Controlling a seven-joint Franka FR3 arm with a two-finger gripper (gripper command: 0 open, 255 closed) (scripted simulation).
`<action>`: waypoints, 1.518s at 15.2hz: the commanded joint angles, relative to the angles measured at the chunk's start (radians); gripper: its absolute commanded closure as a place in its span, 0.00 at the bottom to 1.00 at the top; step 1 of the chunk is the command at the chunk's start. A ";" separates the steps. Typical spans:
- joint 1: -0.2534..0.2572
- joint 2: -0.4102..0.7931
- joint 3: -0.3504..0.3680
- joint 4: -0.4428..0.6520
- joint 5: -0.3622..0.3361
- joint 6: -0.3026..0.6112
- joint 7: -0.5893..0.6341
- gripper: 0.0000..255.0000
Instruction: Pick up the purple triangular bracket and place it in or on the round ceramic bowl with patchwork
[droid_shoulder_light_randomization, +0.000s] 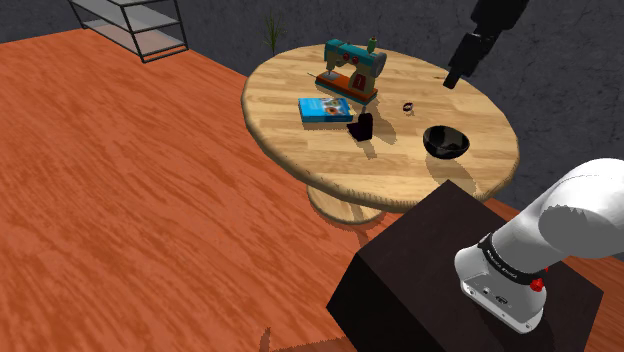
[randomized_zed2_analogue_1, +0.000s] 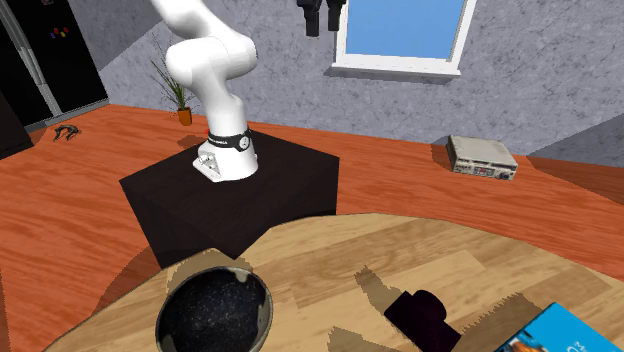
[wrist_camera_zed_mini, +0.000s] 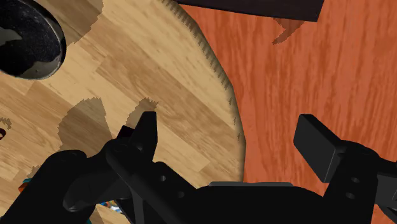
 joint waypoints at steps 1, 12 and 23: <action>0.000 0.000 0.000 0.000 0.000 0.000 0.000 0.00; -0.041 0.306 -0.077 -0.036 -0.034 0.353 -0.069 0.00; -0.069 0.703 -0.143 0.098 -0.004 0.627 -0.153 0.00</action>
